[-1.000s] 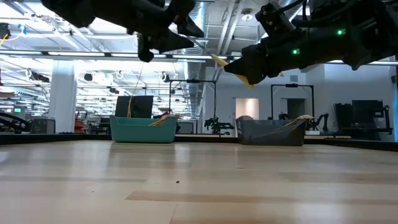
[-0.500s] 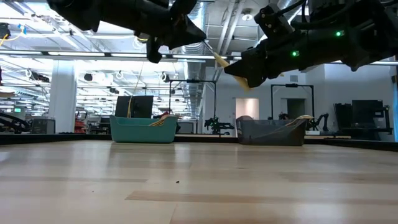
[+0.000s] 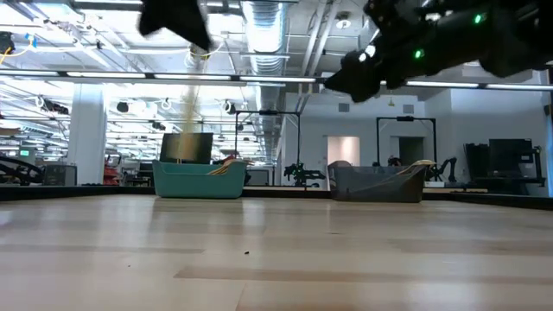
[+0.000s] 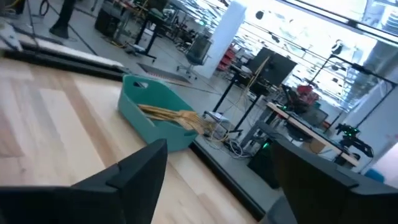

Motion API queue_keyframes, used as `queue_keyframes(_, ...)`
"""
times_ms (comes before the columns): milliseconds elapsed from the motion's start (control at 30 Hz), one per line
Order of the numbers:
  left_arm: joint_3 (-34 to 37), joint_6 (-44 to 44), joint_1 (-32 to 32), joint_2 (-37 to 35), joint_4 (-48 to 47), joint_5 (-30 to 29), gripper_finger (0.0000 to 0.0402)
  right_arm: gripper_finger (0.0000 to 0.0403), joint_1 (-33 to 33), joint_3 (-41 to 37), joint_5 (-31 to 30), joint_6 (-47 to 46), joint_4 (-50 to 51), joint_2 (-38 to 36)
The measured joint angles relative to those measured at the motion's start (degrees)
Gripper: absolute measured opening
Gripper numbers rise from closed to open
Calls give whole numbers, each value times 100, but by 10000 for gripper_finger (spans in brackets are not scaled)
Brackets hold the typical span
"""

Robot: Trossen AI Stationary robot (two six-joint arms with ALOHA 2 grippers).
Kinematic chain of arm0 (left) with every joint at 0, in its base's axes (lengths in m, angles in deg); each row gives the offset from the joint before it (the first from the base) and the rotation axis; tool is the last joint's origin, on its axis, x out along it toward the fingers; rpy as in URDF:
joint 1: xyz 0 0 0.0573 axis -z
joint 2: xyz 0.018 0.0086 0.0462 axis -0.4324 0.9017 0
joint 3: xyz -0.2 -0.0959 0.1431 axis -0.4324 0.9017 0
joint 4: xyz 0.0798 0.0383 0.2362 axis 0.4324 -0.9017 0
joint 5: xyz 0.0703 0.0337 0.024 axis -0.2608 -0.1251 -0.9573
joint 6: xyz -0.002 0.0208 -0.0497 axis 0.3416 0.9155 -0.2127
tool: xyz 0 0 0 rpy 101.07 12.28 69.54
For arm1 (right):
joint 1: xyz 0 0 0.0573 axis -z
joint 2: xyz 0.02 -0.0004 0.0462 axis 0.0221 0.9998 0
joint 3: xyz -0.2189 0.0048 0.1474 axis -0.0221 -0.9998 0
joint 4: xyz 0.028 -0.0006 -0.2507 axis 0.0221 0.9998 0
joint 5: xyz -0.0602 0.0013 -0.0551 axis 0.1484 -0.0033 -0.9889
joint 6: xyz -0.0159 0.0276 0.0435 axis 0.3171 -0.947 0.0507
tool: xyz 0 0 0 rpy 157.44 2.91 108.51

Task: Sort silverware by color (type)
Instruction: Put the yellow table knife into the orange bin

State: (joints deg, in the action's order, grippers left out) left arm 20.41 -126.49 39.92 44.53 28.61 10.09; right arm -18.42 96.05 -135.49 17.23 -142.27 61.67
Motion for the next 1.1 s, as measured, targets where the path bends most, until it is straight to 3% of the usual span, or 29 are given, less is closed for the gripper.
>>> queue_keyframes(200, -1710, -1823, 666, 574, -2940, 2242, 1, 309, -186, 0, -57, -421, 872, -669)
queue_keyframes(367, -2242, -2574, 1344, 1209, -4173, 2924, 1, 304, -222, 0, -53, -1348, 2153, -1066)
queue_keyframes(600, -2079, -2953, 1991, 1787, -4036, 3042, 0, 303, -101, -10, 246, -2530, 3616, -1246)
queue_keyframes(700, -1796, -3149, 2153, 1857, -3710, 3408, 0, 303, -102, -11, 289, -2777, 3896, -1324)
queue_keyframes(900, -1181, -3624, 2317, 1837, -3620, 4101, 0, 303, -102, -11, 343, -2875, 3975, -1397)
queue_keyframes(1100, -1040, -3628, 2269, 1831, -3612, 3957, 3, 303, -28, -11, 413, -2873, 4021, -1397)
